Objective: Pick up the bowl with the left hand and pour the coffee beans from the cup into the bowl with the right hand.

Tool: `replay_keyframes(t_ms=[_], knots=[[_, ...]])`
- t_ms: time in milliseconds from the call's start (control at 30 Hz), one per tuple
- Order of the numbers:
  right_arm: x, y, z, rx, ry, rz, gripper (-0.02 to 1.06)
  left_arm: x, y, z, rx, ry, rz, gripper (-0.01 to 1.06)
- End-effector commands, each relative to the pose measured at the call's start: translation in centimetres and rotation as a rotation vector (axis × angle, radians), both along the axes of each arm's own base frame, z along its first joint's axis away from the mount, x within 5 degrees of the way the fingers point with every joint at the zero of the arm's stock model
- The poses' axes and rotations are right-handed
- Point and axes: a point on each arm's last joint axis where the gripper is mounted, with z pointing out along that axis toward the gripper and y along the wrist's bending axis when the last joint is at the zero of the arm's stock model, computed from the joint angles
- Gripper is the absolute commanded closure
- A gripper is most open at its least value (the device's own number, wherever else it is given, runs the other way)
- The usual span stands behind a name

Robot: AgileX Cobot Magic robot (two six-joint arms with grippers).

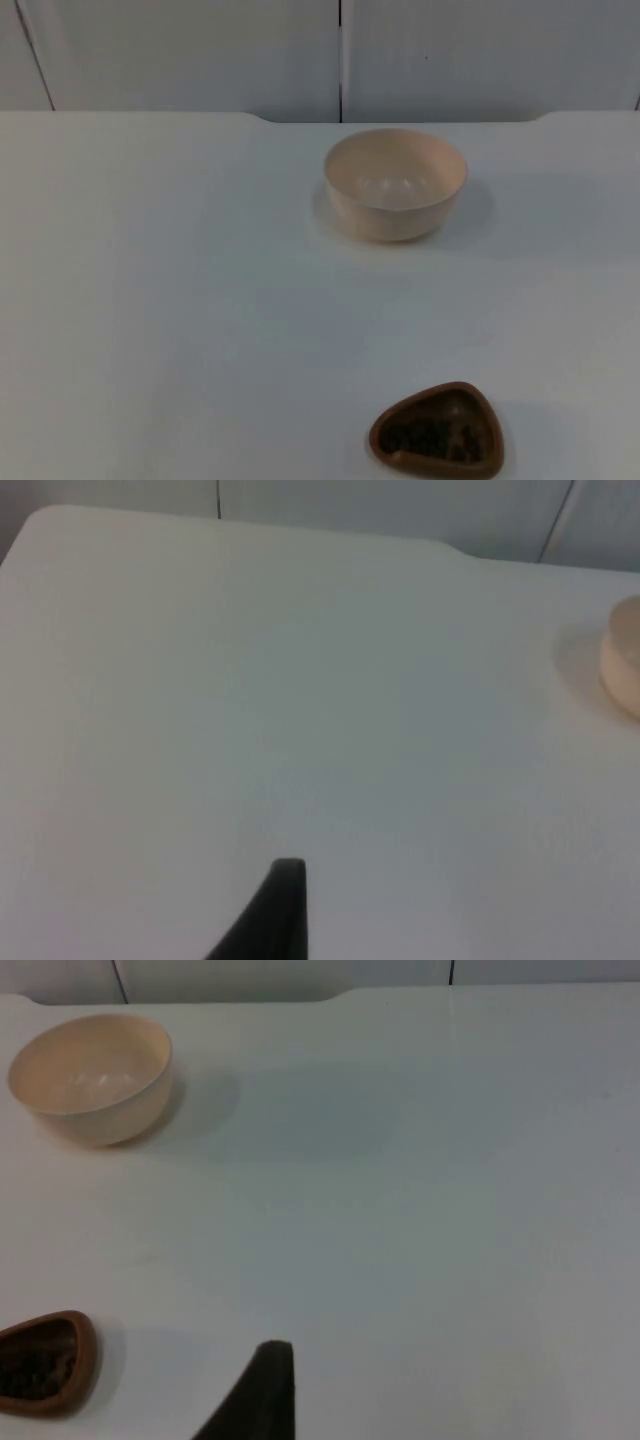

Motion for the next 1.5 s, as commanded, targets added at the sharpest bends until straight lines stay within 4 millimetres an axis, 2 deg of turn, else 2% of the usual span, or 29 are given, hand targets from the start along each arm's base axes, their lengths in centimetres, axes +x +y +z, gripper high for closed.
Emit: replay_keyframes(t_ms=[0, 267, 767, 1167, 1467], knots=[[0.0, 0.0, 0.0, -0.004, -0.009, -0.003, -0.01, 0.6, 0.0, 0.6, 0.022, -0.011, -0.014, 0.04], [0.0, 0.0, 0.0, -0.004, -0.009, -0.003, -0.01, 2.3, 0.1, 1.9, 0.014, 0.004, -0.016, 0.04], [0.0, 0.0, 0.0, -0.004, -0.009, -0.003, -0.01, 8.1, -1.2, 4.7, -0.047, 0.083, -0.199, 0.04], [0.0, 0.0, 0.0, -0.004, -0.009, -0.003, -0.01, 11.8, -1.9, 5.3, -0.096, 0.129, -0.302, 0.04], [0.0, 0.0, 0.0, -0.005, -0.009, -0.004, -0.01, 13.6, -2.2, 5.5, -0.118, 0.145, -0.341, 0.04]])
